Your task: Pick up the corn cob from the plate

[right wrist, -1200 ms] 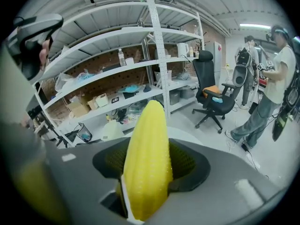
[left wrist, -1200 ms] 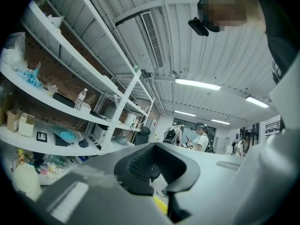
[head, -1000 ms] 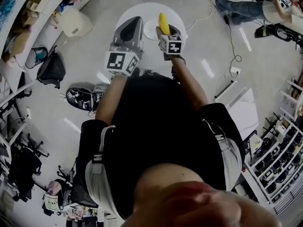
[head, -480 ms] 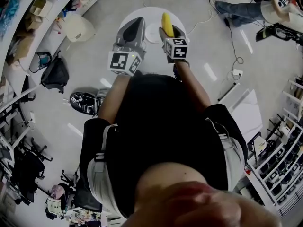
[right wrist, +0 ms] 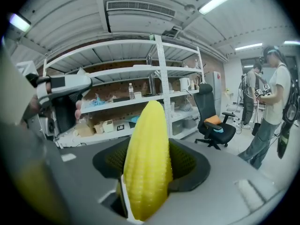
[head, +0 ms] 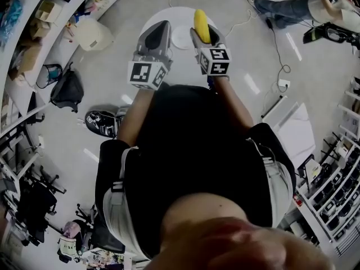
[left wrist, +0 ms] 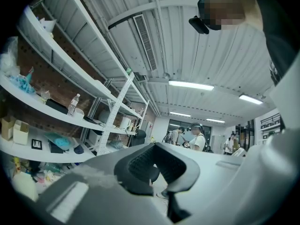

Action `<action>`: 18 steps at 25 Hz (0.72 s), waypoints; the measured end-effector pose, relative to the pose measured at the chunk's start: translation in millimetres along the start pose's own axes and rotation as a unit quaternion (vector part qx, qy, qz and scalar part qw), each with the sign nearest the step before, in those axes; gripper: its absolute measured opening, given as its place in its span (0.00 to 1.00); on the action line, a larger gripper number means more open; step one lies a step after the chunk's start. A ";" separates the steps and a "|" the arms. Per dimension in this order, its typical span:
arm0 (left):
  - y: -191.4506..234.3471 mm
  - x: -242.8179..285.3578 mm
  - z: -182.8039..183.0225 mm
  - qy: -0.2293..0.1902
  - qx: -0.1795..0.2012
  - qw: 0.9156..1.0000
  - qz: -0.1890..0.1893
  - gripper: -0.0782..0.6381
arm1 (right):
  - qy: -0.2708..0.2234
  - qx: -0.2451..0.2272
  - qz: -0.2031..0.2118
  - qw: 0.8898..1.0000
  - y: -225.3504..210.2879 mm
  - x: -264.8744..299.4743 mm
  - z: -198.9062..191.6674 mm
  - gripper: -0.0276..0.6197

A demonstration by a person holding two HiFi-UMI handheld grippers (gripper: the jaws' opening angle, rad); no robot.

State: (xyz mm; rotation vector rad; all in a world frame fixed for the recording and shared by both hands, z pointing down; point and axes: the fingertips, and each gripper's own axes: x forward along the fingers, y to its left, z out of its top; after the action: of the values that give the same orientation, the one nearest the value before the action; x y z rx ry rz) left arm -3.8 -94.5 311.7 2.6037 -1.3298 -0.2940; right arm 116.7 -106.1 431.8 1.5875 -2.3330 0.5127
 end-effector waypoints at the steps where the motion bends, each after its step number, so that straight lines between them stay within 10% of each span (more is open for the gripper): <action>1: -1.0 -1.9 -0.7 0.001 0.001 1.000 -0.001 0.12 | -0.005 0.002 0.000 1.000 1.5 -4.8 3.0 0.42; 18: -5.2 -8.9 -4.5 0.005 0.002 1.000 -0.007 0.11 | -0.064 -0.007 0.004 0.998 18.0 -42.2 40.0 0.42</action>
State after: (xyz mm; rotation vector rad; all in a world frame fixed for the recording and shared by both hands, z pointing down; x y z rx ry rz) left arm -3.7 -83.9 315.4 2.6149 -1.3094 -0.2801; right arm 114.2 -82.2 375.8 1.6514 -2.4313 0.4062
